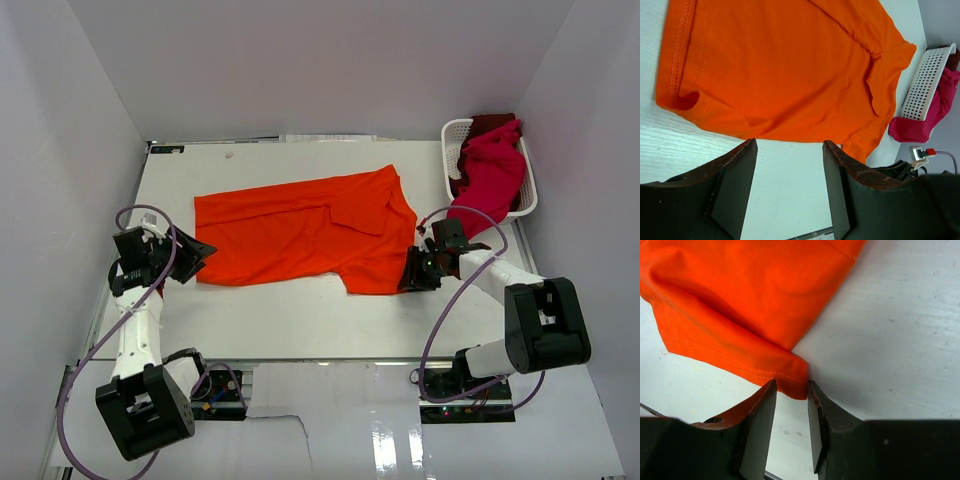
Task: Fold and stack the t-shirts
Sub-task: Grap the side of the flattened tshirt closest away from the robot with both arms
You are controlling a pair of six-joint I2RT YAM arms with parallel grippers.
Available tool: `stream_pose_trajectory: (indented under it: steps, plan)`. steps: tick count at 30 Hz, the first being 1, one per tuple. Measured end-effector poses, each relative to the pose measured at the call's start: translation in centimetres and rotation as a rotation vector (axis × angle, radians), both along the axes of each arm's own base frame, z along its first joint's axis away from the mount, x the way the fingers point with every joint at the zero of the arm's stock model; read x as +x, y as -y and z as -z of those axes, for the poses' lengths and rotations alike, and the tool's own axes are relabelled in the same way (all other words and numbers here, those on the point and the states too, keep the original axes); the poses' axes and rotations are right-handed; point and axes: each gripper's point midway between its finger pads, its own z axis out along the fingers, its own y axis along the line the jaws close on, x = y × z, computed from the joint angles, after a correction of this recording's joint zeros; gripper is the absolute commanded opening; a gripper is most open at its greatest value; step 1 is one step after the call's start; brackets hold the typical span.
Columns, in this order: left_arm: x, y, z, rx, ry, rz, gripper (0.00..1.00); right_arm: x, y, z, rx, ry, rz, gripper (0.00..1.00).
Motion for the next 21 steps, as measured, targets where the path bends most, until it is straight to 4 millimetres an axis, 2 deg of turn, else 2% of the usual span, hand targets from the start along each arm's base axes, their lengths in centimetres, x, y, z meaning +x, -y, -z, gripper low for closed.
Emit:
stream_pose_trajectory:
  steps: [2, 4, 5, 11, 14, 16, 21]
  plan:
    - [0.0, -0.1, 0.0, -0.002, -0.001, -0.006, 0.65, -0.3, 0.1, 0.1, 0.001, -0.004, 0.002, 0.35]
    - [0.0, -0.2, 0.0, -0.004, -0.003, -0.014, 0.66, -0.4, 0.1, 0.2, 0.0, -0.007, 0.002, 0.23]
    - [0.0, -0.3, 0.0, -0.004, -0.004, -0.017, 0.65, -0.6, 0.2, 0.3, 0.001, -0.013, 0.002, 0.21]
    - [-0.2, -0.3, 0.5, -0.017, -0.02, -0.031, 0.65, -0.8, 0.2, 0.3, 0.007, -0.023, 0.007, 0.24]
    - [-0.4, -0.3, 0.9, -0.022, -0.032, -0.035, 0.65, -0.8, 0.3, 0.4, 0.008, -0.024, 0.009, 0.17]
    - [-0.4, -0.3, 0.9, -0.022, -0.033, -0.039, 0.65, -0.8, 0.3, 0.5, 0.008, -0.027, 0.009, 0.08]
    - [-0.4, -0.3, 1.4, -0.033, -0.047, -0.049, 0.65, -0.9, 0.2, 0.5, 0.017, -0.035, 0.008, 0.08]
